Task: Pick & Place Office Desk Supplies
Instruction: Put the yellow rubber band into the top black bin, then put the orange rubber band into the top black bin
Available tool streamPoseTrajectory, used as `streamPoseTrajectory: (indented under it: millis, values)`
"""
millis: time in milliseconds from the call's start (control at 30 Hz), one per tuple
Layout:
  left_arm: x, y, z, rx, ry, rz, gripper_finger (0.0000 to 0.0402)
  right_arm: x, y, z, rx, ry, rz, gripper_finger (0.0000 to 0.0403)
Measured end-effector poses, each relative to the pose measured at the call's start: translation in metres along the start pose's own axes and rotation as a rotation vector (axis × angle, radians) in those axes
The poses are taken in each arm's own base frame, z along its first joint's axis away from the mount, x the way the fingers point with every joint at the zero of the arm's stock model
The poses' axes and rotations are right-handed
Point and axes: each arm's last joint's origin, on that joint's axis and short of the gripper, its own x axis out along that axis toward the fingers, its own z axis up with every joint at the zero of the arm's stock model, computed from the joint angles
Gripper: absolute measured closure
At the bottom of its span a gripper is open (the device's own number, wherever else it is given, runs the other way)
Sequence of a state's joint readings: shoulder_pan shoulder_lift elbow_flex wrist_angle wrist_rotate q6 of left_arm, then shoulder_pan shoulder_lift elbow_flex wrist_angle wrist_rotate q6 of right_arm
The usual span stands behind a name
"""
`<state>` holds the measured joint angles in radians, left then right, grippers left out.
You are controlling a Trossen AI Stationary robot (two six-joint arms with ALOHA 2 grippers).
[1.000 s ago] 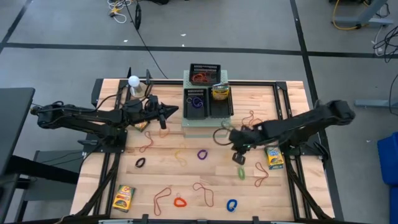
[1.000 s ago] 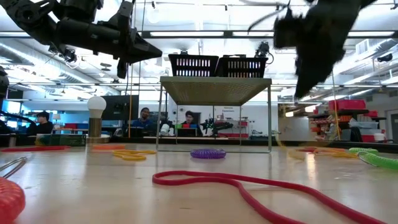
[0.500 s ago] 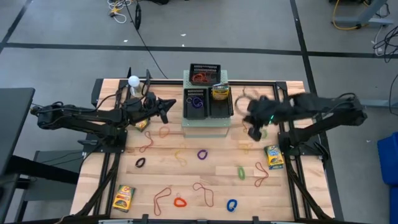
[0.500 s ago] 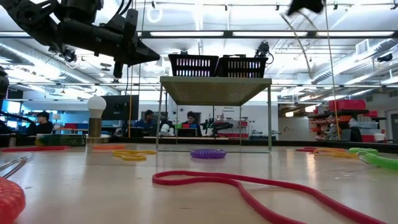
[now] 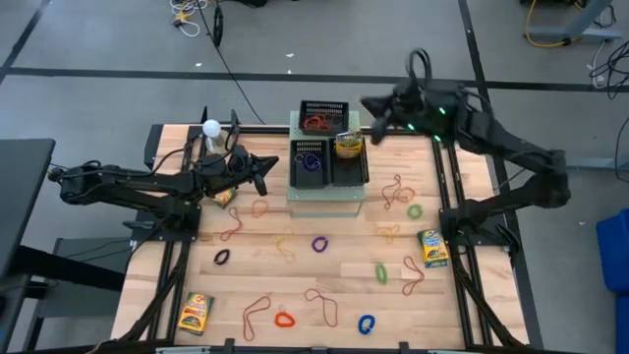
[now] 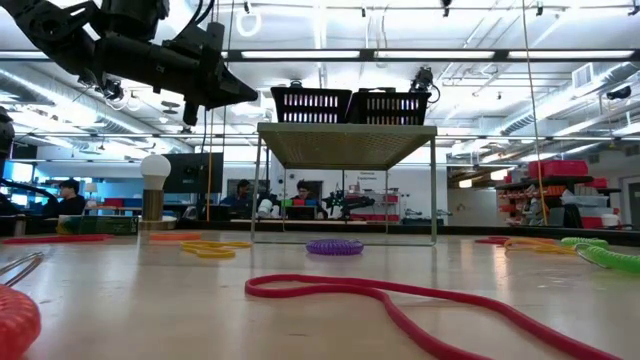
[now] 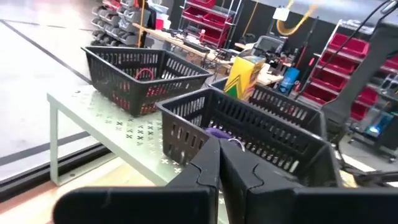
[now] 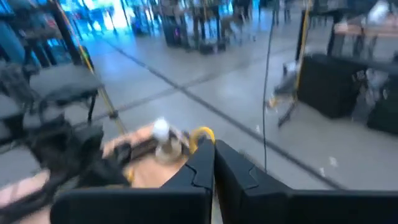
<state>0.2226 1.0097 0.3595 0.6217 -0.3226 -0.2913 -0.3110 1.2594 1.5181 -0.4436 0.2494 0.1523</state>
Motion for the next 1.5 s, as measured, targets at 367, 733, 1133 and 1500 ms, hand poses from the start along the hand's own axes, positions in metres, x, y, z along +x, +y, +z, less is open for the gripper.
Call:
streamPoseTrajectory:
  millis: [367, 733, 1133, 1500]
  values:
    - [0.008, 0.001, -0.014, 0.024, 0.062, 0.010, 0.0393, 0.124, -0.057, -0.033, 0.024, -0.010, -0.006, 0.0392]
    - [0.009, 0.001, -0.014, 0.040, 0.064, 0.009, 0.0393, 0.185, -0.069, -0.098, 0.035, 0.227, -0.043, 0.0392]
    - [0.009, 0.001, -0.014, 0.043, 0.063, 0.009, 0.0393, 0.181, -0.063, -0.096, 0.017, 0.219, -0.116, 0.0300]
    - [0.009, 0.000, -0.014, 0.033, 0.075, -0.031, 0.0393, 0.139, -0.061, -0.070, 0.026, 0.252, -0.128, 0.0254]
